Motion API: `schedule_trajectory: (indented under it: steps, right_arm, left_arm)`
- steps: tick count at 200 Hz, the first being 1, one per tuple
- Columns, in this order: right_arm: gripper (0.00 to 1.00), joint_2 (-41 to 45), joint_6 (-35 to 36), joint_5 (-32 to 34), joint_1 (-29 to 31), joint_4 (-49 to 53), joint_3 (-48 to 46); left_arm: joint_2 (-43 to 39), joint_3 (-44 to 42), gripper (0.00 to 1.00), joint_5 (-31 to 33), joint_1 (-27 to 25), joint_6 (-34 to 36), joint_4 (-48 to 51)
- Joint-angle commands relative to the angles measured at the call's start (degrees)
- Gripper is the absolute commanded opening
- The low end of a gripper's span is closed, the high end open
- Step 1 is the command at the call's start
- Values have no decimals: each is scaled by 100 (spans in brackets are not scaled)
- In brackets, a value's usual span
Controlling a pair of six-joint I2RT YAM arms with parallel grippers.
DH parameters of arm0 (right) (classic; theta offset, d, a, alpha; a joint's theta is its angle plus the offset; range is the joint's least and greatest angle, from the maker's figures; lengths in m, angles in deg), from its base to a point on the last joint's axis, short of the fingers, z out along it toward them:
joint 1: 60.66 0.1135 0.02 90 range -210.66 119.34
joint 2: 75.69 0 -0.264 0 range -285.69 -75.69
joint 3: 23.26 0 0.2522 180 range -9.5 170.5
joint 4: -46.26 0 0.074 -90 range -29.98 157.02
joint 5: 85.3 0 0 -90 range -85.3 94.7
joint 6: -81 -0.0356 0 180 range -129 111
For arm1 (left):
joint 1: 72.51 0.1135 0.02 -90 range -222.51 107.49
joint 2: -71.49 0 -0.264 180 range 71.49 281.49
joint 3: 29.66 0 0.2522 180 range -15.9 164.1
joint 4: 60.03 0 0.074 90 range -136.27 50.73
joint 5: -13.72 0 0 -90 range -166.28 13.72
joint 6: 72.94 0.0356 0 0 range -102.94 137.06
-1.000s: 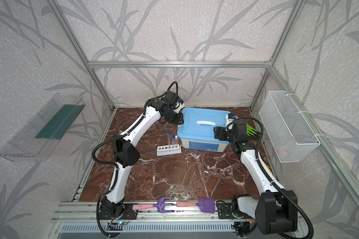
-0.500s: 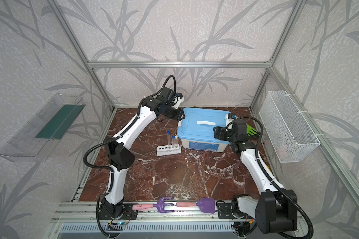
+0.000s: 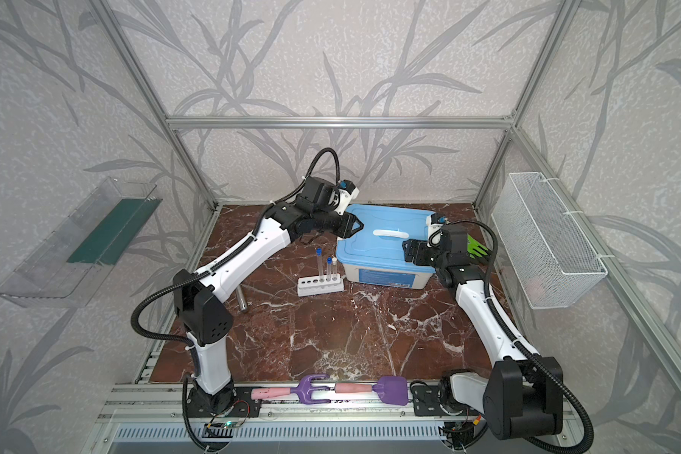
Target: Organize the chemistry lab equipment
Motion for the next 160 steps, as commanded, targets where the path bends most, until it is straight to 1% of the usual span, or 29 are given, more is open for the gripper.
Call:
schedule_trajectory:
  steps: [1, 39, 74, 84, 119, 145, 160]
  right_arm:
    - [89, 112, -94, -77, -1, 584, 17]
    - [92, 521, 96, 142, -10, 935, 163]
    - [100, 1065, 155, 294, -19, 603, -180]
    - [99, 1170, 135, 391, -32, 534, -253]
    - [99, 1165, -45, 415, -243, 535, -338]
    - [99, 1074, -155, 325, -543, 521, -319]
    - [99, 1091, -304, 383, -757, 411, -372]
  left_arm:
    - [111, -124, 41, -100, -88, 94, -466]
    - [429, -224, 41, -325, -181, -85, -885]
    - [613, -272, 41, -504, -295, -207, -946]
    - [662, -246, 41, -504, -321, -208, -906]
    - [777, -326, 40, -514, -371, -236, -891]
    - [785, -382, 40, -437, -419, -238, -851]
    - [767, -486, 40, -366, -451, -236, -918]
